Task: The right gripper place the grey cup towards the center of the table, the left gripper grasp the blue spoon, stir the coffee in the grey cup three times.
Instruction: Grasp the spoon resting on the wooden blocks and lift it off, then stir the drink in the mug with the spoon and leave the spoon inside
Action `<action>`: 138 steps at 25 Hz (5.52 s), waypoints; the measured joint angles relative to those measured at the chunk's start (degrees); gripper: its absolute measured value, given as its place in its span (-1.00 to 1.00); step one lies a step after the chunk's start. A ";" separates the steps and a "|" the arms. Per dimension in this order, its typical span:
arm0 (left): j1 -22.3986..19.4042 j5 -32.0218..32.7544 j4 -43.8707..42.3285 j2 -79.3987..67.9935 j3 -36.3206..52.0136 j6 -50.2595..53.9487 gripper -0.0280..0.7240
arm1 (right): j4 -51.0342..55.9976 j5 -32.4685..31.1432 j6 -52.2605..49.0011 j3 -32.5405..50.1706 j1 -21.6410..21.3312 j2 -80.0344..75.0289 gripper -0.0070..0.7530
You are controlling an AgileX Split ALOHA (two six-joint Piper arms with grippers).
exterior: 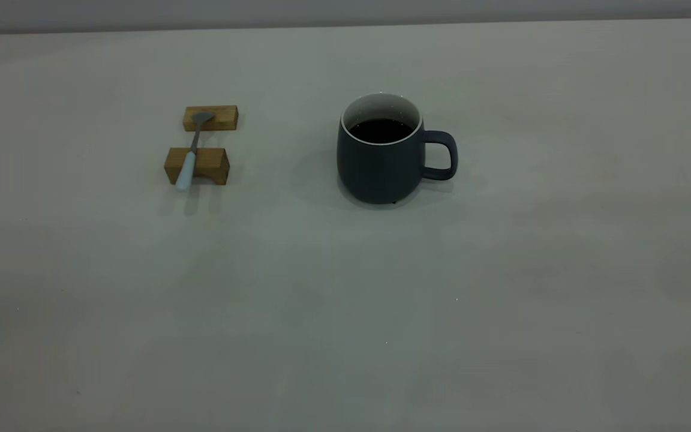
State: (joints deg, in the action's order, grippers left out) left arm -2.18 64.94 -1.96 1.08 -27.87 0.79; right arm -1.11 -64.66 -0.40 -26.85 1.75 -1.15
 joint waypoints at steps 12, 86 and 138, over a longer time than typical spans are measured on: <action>0.00 0.00 0.00 0.00 0.00 0.00 0.35 | 0.00 0.00 0.00 0.00 0.00 0.00 0.57; 15.36 -32.26 12.55 -138.21 -56.18 2.61 -0.51 | -0.05 0.00 0.05 0.00 0.00 0.00 0.57; 20.01 1.99 71.11 -148.28 -88.50 70.60 -0.50 | -0.05 -0.06 0.05 0.00 0.00 0.00 0.57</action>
State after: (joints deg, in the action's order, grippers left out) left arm 17.83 66.93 69.15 -147.20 -116.37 71.38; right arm -1.16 -64.72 -0.35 -26.85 1.75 -1.15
